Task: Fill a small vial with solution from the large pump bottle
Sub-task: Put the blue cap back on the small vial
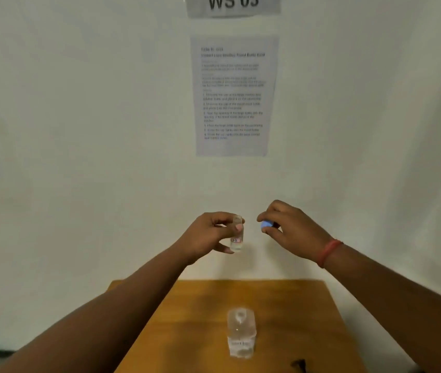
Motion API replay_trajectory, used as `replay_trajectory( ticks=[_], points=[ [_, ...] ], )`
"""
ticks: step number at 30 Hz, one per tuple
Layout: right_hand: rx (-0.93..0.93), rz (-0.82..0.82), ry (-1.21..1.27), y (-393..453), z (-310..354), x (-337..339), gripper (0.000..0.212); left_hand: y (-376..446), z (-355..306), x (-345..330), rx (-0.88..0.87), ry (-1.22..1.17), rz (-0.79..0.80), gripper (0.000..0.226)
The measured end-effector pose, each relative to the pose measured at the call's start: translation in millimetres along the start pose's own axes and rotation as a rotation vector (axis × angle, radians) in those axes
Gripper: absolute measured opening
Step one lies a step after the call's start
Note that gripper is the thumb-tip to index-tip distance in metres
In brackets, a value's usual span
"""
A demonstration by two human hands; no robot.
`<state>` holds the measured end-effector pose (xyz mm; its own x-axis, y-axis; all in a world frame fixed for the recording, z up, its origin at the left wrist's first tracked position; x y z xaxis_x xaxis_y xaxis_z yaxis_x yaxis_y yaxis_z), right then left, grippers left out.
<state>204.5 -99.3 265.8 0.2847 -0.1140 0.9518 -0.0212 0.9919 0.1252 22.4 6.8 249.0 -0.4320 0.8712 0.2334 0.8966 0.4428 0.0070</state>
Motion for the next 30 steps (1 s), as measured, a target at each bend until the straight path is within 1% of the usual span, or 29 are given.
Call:
replay_trajectory(
  ticks=[3, 8, 11, 18, 24, 30],
  points=[
    [0.029, -0.037, -0.006, 20, 15, 55, 0.021, 10, -44, 18, -0.042, -0.005, -0.002, 0.018],
    [0.062, -0.017, -0.062, 53, 40, 127, 0.02, 25, -110, 49, -0.094, 0.011, -0.006, 0.015],
    [0.068, -0.034, -0.084, 68, 52, 163, 0.02, 31, -147, 65, -0.142, 0.013, -0.002, 0.013],
    [0.064, -0.034, -0.109, 93, 73, 233, 0.019, 37, -219, 93, -0.198, 0.078, -0.027, 0.019],
    [0.07, -0.028, -0.037, 97, 88, 285, 0.014, 35, -258, 105, -0.201, 0.122, -0.04, 0.017],
    [0.105, -0.044, 0.029, 99, 101, 318, 0.01, 37, -276, 107, -0.202, 0.122, -0.035, 0.019]
  ],
)
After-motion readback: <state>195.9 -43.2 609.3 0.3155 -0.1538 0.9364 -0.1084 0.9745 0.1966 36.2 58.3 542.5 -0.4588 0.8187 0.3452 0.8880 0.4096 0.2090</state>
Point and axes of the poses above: each hand's wrist, its own y-axis towards the middle knuckle, its own x-axis out of the back of the hand, z = x × y, the point moved 4 cm from there along y, towards the middle knuckle, and after that the axes turned 15 degrees about z, right-handed, at the moved point
